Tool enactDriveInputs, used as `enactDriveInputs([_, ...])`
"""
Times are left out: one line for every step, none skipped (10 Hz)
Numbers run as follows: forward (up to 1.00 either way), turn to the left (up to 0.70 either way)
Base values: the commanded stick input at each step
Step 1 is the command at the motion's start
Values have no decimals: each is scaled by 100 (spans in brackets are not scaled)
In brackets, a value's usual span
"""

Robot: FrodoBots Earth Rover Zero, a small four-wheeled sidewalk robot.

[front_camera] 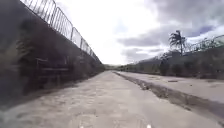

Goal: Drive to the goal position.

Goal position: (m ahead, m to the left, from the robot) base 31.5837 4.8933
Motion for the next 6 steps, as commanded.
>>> enactDriveInputs([100, 0])
enactDriveInputs([100, 0])
enactDriveInputs([100, 0])
enactDriveInputs([100, 0])
enactDriveInputs([100, 0])
enactDriveInputs([100, 0])
